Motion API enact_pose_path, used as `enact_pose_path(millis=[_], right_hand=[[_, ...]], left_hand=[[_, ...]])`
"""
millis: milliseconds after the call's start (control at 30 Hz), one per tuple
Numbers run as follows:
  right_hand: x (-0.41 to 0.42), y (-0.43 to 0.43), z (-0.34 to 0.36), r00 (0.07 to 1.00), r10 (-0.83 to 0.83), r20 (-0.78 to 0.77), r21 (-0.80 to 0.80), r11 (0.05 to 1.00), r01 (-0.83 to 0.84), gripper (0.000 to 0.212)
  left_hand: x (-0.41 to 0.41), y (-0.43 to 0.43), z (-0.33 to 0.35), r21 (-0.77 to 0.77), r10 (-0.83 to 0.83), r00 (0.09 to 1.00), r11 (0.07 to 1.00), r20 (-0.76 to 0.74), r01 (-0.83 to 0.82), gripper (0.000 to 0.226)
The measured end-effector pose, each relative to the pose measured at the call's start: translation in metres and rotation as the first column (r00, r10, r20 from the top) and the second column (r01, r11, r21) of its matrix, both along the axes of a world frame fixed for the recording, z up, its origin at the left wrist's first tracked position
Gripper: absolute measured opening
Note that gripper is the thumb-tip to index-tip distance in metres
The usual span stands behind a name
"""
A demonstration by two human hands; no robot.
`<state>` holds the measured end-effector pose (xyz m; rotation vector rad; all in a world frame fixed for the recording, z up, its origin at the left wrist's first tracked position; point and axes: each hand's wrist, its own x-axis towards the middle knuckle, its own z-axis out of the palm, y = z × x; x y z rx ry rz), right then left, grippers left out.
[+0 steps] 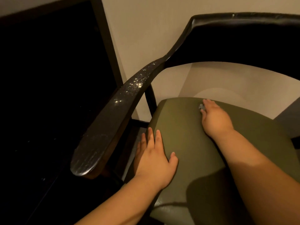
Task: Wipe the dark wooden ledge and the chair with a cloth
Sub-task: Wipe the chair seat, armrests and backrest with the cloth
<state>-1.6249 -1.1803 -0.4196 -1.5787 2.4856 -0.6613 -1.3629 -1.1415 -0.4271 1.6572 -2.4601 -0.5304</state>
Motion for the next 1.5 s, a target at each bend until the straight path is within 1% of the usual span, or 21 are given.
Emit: enact_pose_path(millis=[67, 100, 200, 267, 333, 400, 467, 500, 567, 633, 667, 767, 833, 900, 1033, 1133, 1200, 1267, 1333, 1433, 1500], right_hand=[[0.019, -0.013, 0.007, 0.999, 0.008, 0.04, -0.041, 0.999, -0.007, 0.046], [0.036, -0.017, 0.006, 0.997, 0.068, 0.039, -0.055, 0.996, -0.066, 0.047], [0.089, -0.018, -0.003, 0.923, 0.385, -0.013, -0.011, 0.923, -0.385, 0.049], [0.093, -0.026, -0.004, 0.871, 0.491, -0.025, 0.019, 0.871, -0.491, 0.053], [0.076, -0.045, -0.001, 0.896, 0.442, -0.028, 0.005, 0.897, -0.442, 0.054], [0.059, -0.061, 0.004, 0.964, 0.265, 0.011, -0.015, 0.964, -0.265, 0.05], [0.064, -0.063, 0.008, 0.991, 0.132, 0.037, -0.033, 0.991, -0.13, 0.044], [0.074, -0.058, 0.006, 0.99, 0.138, 0.018, -0.046, 0.989, -0.137, 0.045], [0.096, -0.039, -0.003, 0.963, 0.267, -0.027, -0.054, 0.962, -0.269, 0.048], [0.111, -0.019, -0.009, 0.919, 0.395, -0.017, -0.026, 0.918, -0.395, 0.055], [0.116, -0.013, -0.008, 0.911, 0.413, 0.003, 0.002, 0.911, -0.413, 0.061], [0.124, 0.002, 0.008, 0.924, 0.374, 0.076, 0.145, 0.913, -0.382, 0.063], [0.128, 0.011, 0.024, 0.926, 0.353, 0.13, 0.303, 0.876, -0.376, 0.075], [0.134, 0.022, 0.047, 0.937, 0.26, 0.232, 0.416, 0.844, -0.338, 0.081], [0.168, 0.058, 0.11, 0.883, 0.095, 0.461, 0.406, 0.861, -0.305, 0.055], [0.196, 0.085, 0.155, 0.745, -0.053, 0.664, 0.327, 0.918, -0.226, 0.021], [0.213, 0.098, 0.186, 0.689, -0.084, 0.72, 0.282, 0.942, -0.18, 0.01], [0.228, 0.103, 0.222, 0.691, -0.063, 0.72, 0.282, 0.937, -0.208, 0.005], [0.24, 0.103, 0.25, 0.729, 0.004, 0.685, 0.262, 0.932, -0.252, 0.006], [0.257, 0.097, 0.279, 0.812, 0.178, 0.555, 0.26, 0.891, -0.373, 0.025], [0.27, 0.088, 0.287, 0.836, 0.319, 0.446, 0.238, 0.859, -0.454, 0.037]], left_hand=[[0.001, 0.0, 0.0, 0.001, -0.007, 1.0, 1.0, 0.002, 0.007, 0.091], [0.001, 0.0, 0.0, -0.001, -0.01, 1.0, 1.0, 0.0, 0.01, 0.091], [0.0, 0.0, -0.002, -0.014, -0.011, 1.0, 1.0, 0.011, 0.011, 0.091], [-0.002, 0.002, -0.003, -0.032, -0.016, 0.999, 0.999, 0.041, 0.018, 0.091], [-0.004, 0.002, -0.005, -0.041, -0.012, 0.998, 0.999, 0.054, 0.014, 0.092], [-0.005, 0.001, -0.006, -0.04, -0.002, 0.999, 0.999, 0.053, 0.004, 0.093], [-0.005, 0.001, -0.005, -0.03, 0.006, 0.999, 1.0, 0.048, -0.005, 0.094], [-0.005, 0.002, -0.004, -0.018, 0.008, 0.999, 1.0, 0.054, -0.007, 0.094], [-0.004, 0.0, -0.003, 0.009, 0.005, 0.997, 1.0, 0.078, -0.006, 0.095], [-0.003, -0.002, -0.001, 0.067, -0.012, 0.999, 0.998, 0.052, 0.009, 0.095], [-0.002, -0.003, 0.001, 0.09, -0.018, 0.999, 0.996, 0.029, 0.016, 0.095], [0.007, -0.001, 0.008, 0.185, -0.04, 0.999, 0.982, 0.026, 0.034, 0.092], [0.019, 0.007, 0.02, 0.24, -0.062, 0.995, 0.97, 0.074, 0.042, 0.085], [0.04, 0.022, 0.039, 0.338, -0.087, 0.991, 0.94, 0.105, 0.046, 0.082], [0.099, 0.054, 0.097, 0.498, -0.234, 0.962, 0.856, 0.139, 0.136, 0.057], [0.134, 0.065, 0.149, 0.571, -0.235, 0.946, 0.818, 0.225, 0.067, 0.049], [0.153, 0.067, 0.182, 0.607, -0.193, 0.947, 0.795, 0.258, -0.004, 0.047], [0.17, 0.067, 0.212, 0.624, -0.149, 0.952, 0.78, 0.266, -0.052, 0.046], [0.184, 0.067, 0.236, 0.627, -0.127, 0.957, 0.776, 0.261, -0.068, 0.046], [0.199, 0.061, 0.26, 0.585, -0.118, 0.953, 0.808, 0.281, -0.072, 0.043], [0.205, 0.053, 0.272, 0.556, -0.077, 0.952, 0.825, 0.297, -0.106, 0.044]])
